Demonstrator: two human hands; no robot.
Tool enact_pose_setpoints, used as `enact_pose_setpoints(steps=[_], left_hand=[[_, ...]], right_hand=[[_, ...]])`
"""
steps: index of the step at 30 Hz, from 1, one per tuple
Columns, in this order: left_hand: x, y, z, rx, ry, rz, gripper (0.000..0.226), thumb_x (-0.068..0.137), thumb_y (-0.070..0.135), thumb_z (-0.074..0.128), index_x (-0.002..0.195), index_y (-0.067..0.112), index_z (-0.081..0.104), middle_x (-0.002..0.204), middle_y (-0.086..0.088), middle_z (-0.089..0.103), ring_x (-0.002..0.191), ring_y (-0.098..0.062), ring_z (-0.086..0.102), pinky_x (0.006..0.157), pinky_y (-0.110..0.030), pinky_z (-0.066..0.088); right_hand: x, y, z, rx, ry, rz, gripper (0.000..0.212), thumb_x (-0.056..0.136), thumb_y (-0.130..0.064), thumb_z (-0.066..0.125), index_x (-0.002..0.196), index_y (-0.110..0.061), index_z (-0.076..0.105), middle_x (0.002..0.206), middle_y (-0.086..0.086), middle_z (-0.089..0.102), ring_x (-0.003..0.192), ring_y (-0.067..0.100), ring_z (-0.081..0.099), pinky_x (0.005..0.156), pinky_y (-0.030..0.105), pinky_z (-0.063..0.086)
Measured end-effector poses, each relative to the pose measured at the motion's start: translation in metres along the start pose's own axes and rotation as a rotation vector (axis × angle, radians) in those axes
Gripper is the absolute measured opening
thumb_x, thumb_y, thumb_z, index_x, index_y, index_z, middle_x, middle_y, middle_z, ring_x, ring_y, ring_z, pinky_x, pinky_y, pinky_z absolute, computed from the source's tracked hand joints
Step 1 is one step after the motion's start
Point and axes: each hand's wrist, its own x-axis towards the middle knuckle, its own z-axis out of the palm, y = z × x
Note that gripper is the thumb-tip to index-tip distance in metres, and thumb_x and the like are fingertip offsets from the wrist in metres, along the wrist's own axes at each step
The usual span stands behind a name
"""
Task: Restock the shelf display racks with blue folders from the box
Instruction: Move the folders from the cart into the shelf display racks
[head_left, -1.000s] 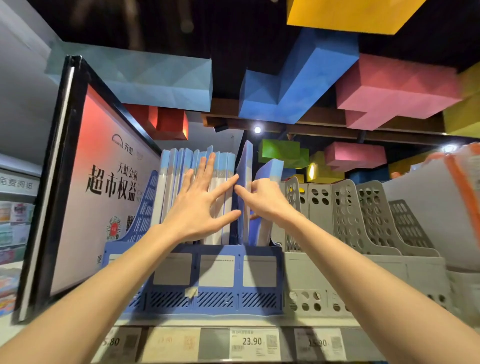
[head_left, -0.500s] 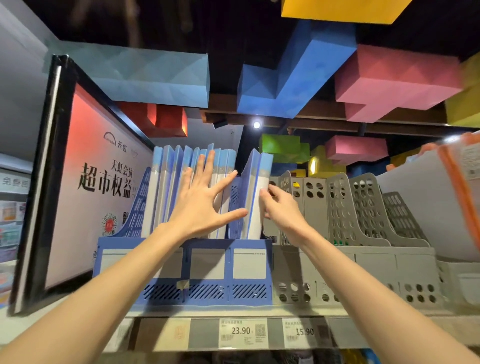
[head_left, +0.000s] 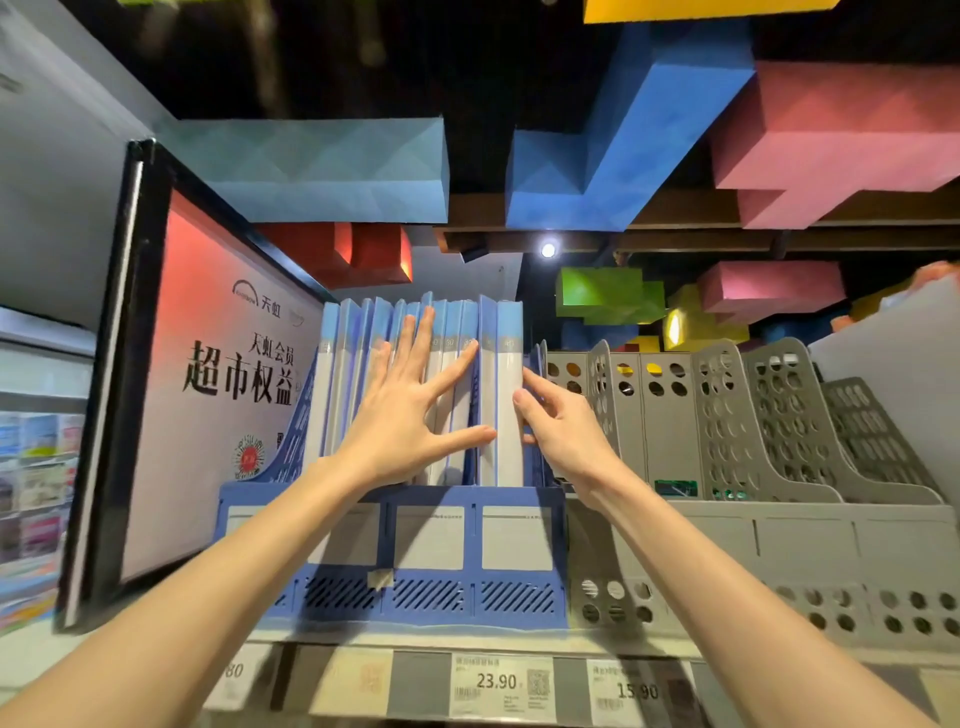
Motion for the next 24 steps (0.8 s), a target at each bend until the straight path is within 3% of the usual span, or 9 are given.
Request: enact_pose_setpoints(steps=[2, 4, 6, 8, 10, 12, 14, 16, 24], left_hand=[[0.001, 0.0, 0.0, -0.007, -0.002, 0.001, 0.096, 0.076, 0.09, 0.036, 0.158, 0.048, 0.007, 0.162, 0.004, -0.034, 0.149, -0.015, -0.033, 0.124, -0.054, -0.009], [-0.001, 0.005, 0.002, -0.001, 0.015, -0.009, 0.093, 0.08, 0.086, 0.042, 0.158, 0.048, 0.01, 0.164, 0.003, -0.031, 0.15, -0.016, -0.03, 0.124, -0.054, -0.008], [-0.002, 0.015, 0.005, -0.066, 0.05, -0.038, 0.086, 0.084, 0.08, 0.05, 0.157, 0.046, 0.02, 0.167, 0.004, -0.022, 0.153, -0.016, -0.023, 0.125, -0.052, -0.006], [-0.015, 0.023, 0.003, -0.194, 0.102, -0.096, 0.072, 0.087, 0.07, 0.058, 0.152, 0.043, 0.039, 0.17, 0.006, -0.004, 0.156, -0.013, -0.008, 0.126, -0.046, 0.003], [-0.029, 0.025, -0.006, -0.363, 0.172, -0.134, 0.054, 0.091, 0.055, 0.064, 0.14, 0.034, 0.058, 0.166, 0.003, 0.026, 0.153, -0.01, 0.018, 0.123, -0.039, 0.021], [-0.048, 0.02, -0.02, -0.392, 0.238, -0.159, 0.036, 0.093, 0.041, 0.065, 0.125, 0.026, 0.071, 0.145, 0.0, 0.057, 0.135, -0.007, 0.05, 0.107, -0.037, 0.048], [-0.069, 0.013, -0.038, -0.417, 0.282, -0.192, 0.023, 0.094, 0.033, 0.064, 0.108, 0.021, 0.077, 0.108, 0.004, 0.076, 0.096, -0.004, 0.07, 0.073, -0.036, 0.059], [-0.089, 0.005, -0.054, -0.462, 0.3, -0.245, 0.02, 0.095, 0.032, 0.063, 0.097, 0.02, 0.079, 0.085, 0.008, 0.077, 0.076, -0.01, 0.074, 0.063, -0.04, 0.061], [-0.189, -0.045, -0.133, -0.442, 0.348, -0.369, 0.025, 0.094, 0.041, 0.059, 0.095, 0.022, 0.074, 0.079, 0.007, 0.076, 0.071, -0.02, 0.074, 0.06, -0.044, 0.06]], right_hand=[[0.002, 0.0, -0.002, -0.08, 0.113, -0.005, 0.035, 0.098, -0.027, 0.061, 0.133, -0.021, 0.063, 0.102, -0.013, 0.071, 0.097, 0.014, 0.07, 0.09, 0.041, 0.059], [0.002, 0.003, -0.003, -0.156, 0.297, -0.036, 0.02, 0.089, -0.03, 0.073, 0.104, -0.017, 0.076, 0.088, -0.004, 0.075, 0.082, 0.011, 0.072, 0.084, 0.041, 0.061], [0.001, 0.003, -0.008, -0.188, 0.426, -0.067, 0.014, 0.083, -0.031, 0.078, 0.085, -0.018, 0.075, 0.071, -0.004, 0.072, 0.07, 0.011, 0.071, 0.08, 0.04, 0.06], [-0.006, 0.003, -0.004, -0.227, 0.482, -0.096, 0.014, 0.083, -0.028, 0.078, 0.085, -0.017, 0.07, 0.071, -0.008, 0.068, 0.074, 0.011, 0.068, 0.085, 0.033, 0.055], [-0.016, -0.001, -0.001, -0.261, 0.554, -0.163, 0.011, 0.086, -0.021, 0.074, 0.091, -0.014, 0.067, 0.079, -0.006, 0.066, 0.077, 0.007, 0.06, 0.084, 0.012, 0.041], [-0.028, -0.008, 0.01, -0.244, 0.573, -0.233, 0.012, 0.089, -0.017, 0.07, 0.097, -0.011, 0.064, 0.09, 0.001, 0.067, 0.076, 0.004, 0.054, 0.076, 0.002, 0.032], [-0.039, -0.018, 0.028, -0.198, 0.536, -0.325, 0.013, 0.091, -0.02, 0.07, 0.099, -0.014, 0.06, 0.089, -0.001, 0.065, 0.077, 0.009, 0.056, 0.073, 0.007, 0.035], [-0.052, -0.03, 0.051, -0.161, 0.461, -0.389, 0.011, 0.093, -0.023, 0.068, 0.098, -0.018, 0.059, 0.082, -0.007, 0.062, 0.073, 0.003, 0.057, 0.069, 0.01, 0.04], [-0.116, -0.081, 0.178, 0.068, 0.145, -0.323, 0.007, 0.096, -0.025, 0.063, 0.095, -0.018, 0.064, 0.079, -0.005, 0.069, 0.074, 0.012, 0.067, 0.072, 0.033, 0.056]])
